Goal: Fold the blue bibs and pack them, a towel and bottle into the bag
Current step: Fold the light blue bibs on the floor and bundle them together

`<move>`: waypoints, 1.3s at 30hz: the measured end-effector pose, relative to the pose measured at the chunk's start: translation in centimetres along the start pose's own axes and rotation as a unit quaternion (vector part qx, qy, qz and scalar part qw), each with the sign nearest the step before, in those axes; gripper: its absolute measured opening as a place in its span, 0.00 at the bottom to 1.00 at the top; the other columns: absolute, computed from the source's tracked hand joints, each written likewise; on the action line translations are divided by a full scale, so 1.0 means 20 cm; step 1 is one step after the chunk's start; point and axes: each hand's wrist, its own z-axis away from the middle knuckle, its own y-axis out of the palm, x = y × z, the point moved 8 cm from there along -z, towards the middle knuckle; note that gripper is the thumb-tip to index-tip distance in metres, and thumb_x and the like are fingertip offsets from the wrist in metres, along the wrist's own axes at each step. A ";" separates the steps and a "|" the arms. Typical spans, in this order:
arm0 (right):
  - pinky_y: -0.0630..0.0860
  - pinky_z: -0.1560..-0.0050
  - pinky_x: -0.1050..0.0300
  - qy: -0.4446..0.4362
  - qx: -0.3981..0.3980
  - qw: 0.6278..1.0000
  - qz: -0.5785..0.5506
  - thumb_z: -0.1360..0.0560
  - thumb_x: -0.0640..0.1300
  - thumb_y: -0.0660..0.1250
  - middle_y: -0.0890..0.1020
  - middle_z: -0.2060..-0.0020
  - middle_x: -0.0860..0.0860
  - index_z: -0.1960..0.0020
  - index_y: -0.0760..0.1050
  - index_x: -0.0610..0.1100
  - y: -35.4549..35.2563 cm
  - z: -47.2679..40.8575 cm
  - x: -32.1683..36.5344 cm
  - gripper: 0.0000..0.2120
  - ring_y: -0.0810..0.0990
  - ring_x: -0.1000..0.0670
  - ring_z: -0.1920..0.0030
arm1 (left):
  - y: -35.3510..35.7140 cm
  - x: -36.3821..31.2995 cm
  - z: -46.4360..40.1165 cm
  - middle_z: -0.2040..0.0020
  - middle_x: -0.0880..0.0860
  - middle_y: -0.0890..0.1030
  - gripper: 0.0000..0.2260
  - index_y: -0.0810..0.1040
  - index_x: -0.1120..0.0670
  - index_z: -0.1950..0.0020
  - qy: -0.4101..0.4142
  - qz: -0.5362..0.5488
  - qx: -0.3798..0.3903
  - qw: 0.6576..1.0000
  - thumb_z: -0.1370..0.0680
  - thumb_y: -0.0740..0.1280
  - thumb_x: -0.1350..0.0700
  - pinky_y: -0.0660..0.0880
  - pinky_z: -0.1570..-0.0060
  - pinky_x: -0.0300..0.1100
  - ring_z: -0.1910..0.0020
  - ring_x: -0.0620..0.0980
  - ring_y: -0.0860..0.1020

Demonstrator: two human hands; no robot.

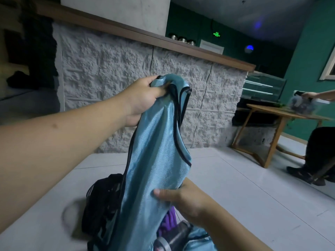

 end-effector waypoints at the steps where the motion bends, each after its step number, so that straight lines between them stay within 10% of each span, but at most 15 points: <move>1: 0.79 0.36 0.45 0.009 -0.013 1.000 -0.003 0.25 0.35 0.73 0.86 0.44 0.40 0.39 0.81 0.37 -0.01 0.00 -0.01 0.14 0.84 0.40 0.41 | -0.02 0.02 -0.01 0.59 0.58 0.86 0.09 0.79 0.58 0.39 -0.013 -0.007 -0.011 1.000 0.19 0.68 0.61 0.82 0.63 0.48 0.64 0.54 0.84; 9: 0.81 0.41 0.45 0.004 0.031 0.985 -0.168 0.24 0.38 0.68 0.84 0.43 0.37 0.38 0.81 0.36 0.00 0.04 0.11 0.16 0.84 0.40 0.45 | -0.44 0.63 0.08 0.73 0.58 0.82 0.11 0.77 0.61 0.53 -0.301 0.023 -0.142 0.943 0.15 0.63 0.57 0.78 0.80 0.45 0.78 0.52 0.81; 14: 0.81 0.41 0.44 -0.007 0.011 0.974 -0.226 0.21 0.43 0.67 0.81 0.40 0.36 0.31 0.76 0.36 -0.04 0.00 0.17 0.20 0.83 0.39 0.44 | -0.42 0.86 0.18 0.42 0.65 0.81 0.23 0.69 0.57 0.30 -0.289 0.165 -0.136 0.933 0.19 0.67 0.44 0.84 0.55 0.53 0.51 0.60 0.85; 21: 0.82 0.51 0.48 -0.015 -0.075 0.968 -0.239 0.17 0.44 0.61 0.85 0.51 0.40 0.42 0.83 0.39 -0.17 -0.07 0.25 0.14 0.86 0.43 0.53 | -0.14 0.98 0.44 0.44 0.63 0.83 0.48 0.79 0.62 0.32 -0.372 0.104 0.033 0.922 0.29 0.58 0.21 0.80 0.48 0.49 0.49 0.60 0.83; 27: 0.83 0.47 0.39 -0.038 -0.043 0.981 -0.183 0.22 0.29 0.62 0.84 0.51 0.35 0.46 0.80 0.31 -0.19 -0.07 0.29 0.10 0.86 0.38 0.51 | -0.10 0.85 0.37 0.29 0.54 0.77 0.35 0.74 0.37 0.27 -0.226 0.110 0.061 0.966 0.31 0.81 0.49 0.79 0.41 0.56 0.40 0.59 0.83; 30: 0.79 0.40 0.38 -0.046 -0.069 0.986 -0.147 0.22 0.32 0.66 0.83 0.45 0.32 0.40 0.77 0.28 -0.23 -0.08 0.28 0.12 0.83 0.35 0.46 | -0.10 0.76 0.32 0.33 0.56 0.81 0.28 0.78 0.41 0.31 -0.141 0.030 0.057 0.988 0.25 0.74 0.67 0.77 0.37 0.57 0.40 0.59 0.83; 35: 0.75 0.50 0.43 -0.061 -0.174 0.981 -0.064 0.18 0.37 0.65 0.81 0.55 0.37 0.38 0.78 0.32 -0.36 -0.07 0.25 0.11 0.79 0.40 0.55 | -0.16 0.62 0.30 0.40 0.48 0.86 0.23 0.83 0.42 0.36 -0.082 -0.106 0.057 0.989 0.21 0.68 0.68 0.78 0.36 0.54 0.42 0.52 0.84; 39: 0.83 0.56 0.45 -0.075 -0.235 0.969 0.025 0.19 0.39 0.68 0.86 0.59 0.40 0.49 0.82 0.35 -0.40 -0.03 0.26 0.07 0.85 0.41 0.61 | -0.19 0.54 0.33 0.61 0.43 0.86 0.18 0.83 0.47 0.37 -0.086 -0.120 0.056 0.987 0.18 0.64 0.67 0.81 0.69 0.39 0.68 0.41 0.84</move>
